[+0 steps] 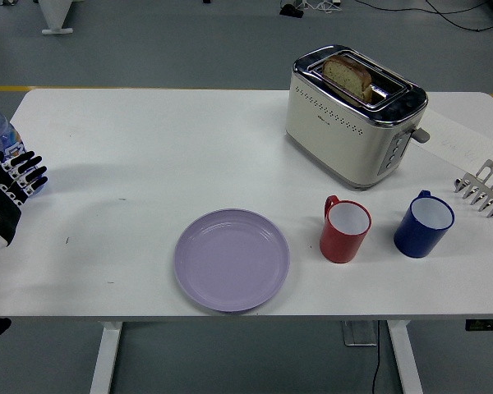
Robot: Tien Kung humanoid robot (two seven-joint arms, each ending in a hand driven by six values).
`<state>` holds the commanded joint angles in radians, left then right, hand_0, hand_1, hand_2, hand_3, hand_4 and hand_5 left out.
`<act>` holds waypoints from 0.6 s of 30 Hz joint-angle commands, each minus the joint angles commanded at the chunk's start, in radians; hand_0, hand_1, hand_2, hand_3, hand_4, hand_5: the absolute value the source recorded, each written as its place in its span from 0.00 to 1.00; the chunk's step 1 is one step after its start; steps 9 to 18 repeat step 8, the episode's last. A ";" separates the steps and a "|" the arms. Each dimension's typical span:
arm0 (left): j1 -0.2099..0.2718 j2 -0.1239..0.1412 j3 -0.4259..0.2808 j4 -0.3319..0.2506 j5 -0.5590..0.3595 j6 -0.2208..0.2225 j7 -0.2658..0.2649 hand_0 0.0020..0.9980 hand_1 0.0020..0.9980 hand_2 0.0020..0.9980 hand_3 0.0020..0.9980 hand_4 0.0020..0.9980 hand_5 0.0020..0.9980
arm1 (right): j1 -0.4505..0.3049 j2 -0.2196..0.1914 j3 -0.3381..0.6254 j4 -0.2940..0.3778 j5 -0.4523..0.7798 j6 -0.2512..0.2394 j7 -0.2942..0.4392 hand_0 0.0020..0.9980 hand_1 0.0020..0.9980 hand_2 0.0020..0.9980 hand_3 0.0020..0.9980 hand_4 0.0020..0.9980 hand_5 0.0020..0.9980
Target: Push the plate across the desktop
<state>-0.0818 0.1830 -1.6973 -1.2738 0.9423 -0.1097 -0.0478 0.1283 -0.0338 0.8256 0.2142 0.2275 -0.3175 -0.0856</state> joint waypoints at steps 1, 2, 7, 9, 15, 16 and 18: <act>-0.001 0.000 -0.001 0.000 0.000 0.000 0.000 0.81 0.78 0.77 0.68 0.58 1.00 | 0.001 0.000 0.000 0.000 0.000 0.000 0.000 0.56 0.47 0.61 0.61 0.38 0.56; -0.002 0.001 -0.003 0.000 -0.001 0.001 0.000 0.81 0.78 0.77 0.68 0.58 1.00 | 0.002 0.000 0.000 0.000 0.000 0.000 -0.001 0.56 0.47 0.61 0.61 0.38 0.56; -0.003 0.001 -0.008 0.001 -0.002 0.001 -0.001 0.80 0.78 0.77 0.68 0.58 1.00 | 0.005 0.000 -0.001 0.000 0.002 0.000 -0.001 0.56 0.47 0.61 0.61 0.38 0.56; -0.003 0.001 -0.010 0.001 -0.002 0.001 -0.001 0.80 0.78 0.77 0.68 0.58 1.00 | 0.006 -0.001 -0.001 0.000 0.002 0.000 -0.001 0.56 0.47 0.61 0.61 0.38 0.56; -0.003 0.001 -0.010 0.001 -0.002 0.001 -0.001 0.80 0.78 0.77 0.68 0.58 1.00 | 0.006 -0.001 -0.001 0.000 0.002 0.000 -0.001 0.56 0.47 0.61 0.61 0.38 0.56; -0.003 0.001 -0.010 0.001 -0.002 0.001 -0.001 0.80 0.78 0.77 0.68 0.58 1.00 | 0.006 -0.001 -0.001 0.000 0.002 0.000 -0.001 0.56 0.47 0.61 0.61 0.38 0.56; -0.003 0.001 -0.010 0.001 -0.002 0.001 -0.001 0.80 0.78 0.77 0.68 0.58 1.00 | 0.006 -0.001 -0.001 0.000 0.002 0.000 -0.001 0.56 0.47 0.61 0.61 0.38 0.56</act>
